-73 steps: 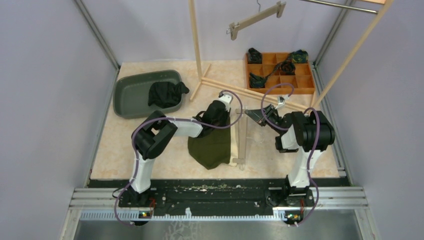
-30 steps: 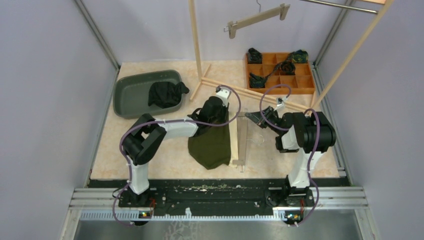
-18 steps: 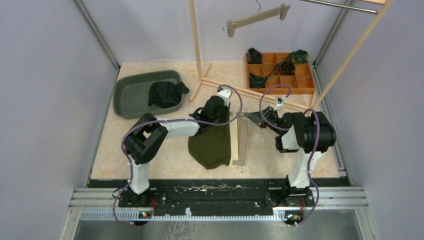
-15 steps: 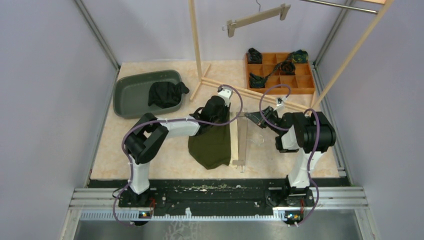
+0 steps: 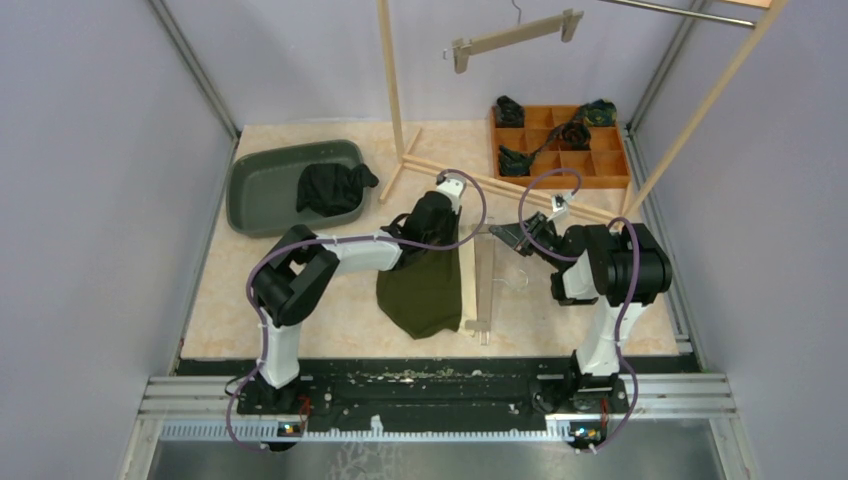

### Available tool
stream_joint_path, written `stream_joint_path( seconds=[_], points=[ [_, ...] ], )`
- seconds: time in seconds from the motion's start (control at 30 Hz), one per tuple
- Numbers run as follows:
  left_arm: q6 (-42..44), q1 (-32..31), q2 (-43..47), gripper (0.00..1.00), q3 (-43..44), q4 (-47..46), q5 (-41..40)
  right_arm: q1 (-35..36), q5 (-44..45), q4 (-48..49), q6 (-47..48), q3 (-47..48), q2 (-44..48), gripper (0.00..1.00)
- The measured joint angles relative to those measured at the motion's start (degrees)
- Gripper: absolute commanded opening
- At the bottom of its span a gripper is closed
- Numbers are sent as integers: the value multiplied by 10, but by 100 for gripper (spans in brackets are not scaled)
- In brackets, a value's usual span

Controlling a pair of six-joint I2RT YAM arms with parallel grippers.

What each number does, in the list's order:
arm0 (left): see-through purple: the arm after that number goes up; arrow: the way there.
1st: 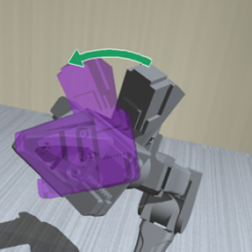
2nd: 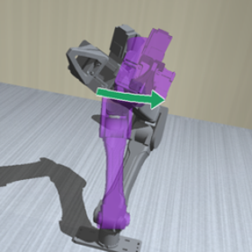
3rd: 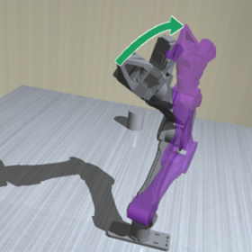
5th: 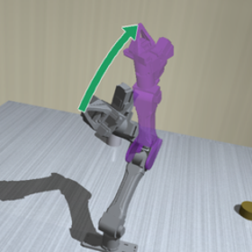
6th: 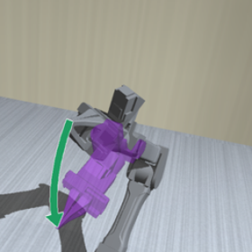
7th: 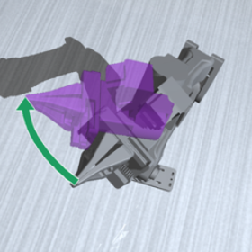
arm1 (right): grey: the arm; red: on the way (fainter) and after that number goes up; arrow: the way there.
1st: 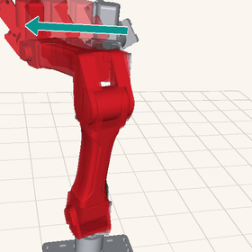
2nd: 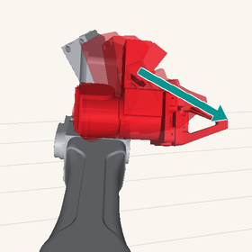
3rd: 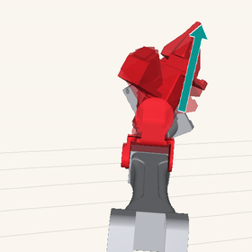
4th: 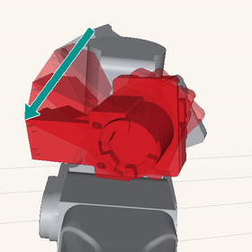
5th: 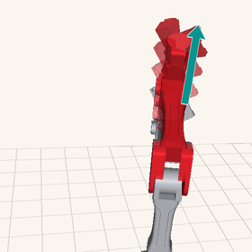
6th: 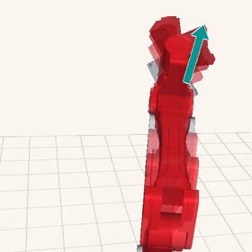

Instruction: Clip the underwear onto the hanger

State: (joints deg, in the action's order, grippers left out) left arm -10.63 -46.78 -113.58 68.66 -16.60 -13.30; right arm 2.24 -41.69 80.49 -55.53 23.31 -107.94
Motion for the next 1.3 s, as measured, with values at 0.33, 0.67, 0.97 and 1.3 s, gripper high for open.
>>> stream_joint_path(
  seconds=[0.33, 0.67, 0.97, 1.3],
  points=[
    [0, 0, -8, 0, 26, 22, 1, 5, 0, -1, 4, 1, 0, 0],
    [0, 0, -16, 0, 30, 31, 1, 19, 7, -43, 36, 9, 11, 0],
    [0, 0, -19, 0, 39, 49, 1, 41, 31, -123, 91, 18, 53, 0],
    [0, 0, -26, 0, 57, 71, 0, 43, 42, -144, 102, 19, 56, 0]
  ],
)
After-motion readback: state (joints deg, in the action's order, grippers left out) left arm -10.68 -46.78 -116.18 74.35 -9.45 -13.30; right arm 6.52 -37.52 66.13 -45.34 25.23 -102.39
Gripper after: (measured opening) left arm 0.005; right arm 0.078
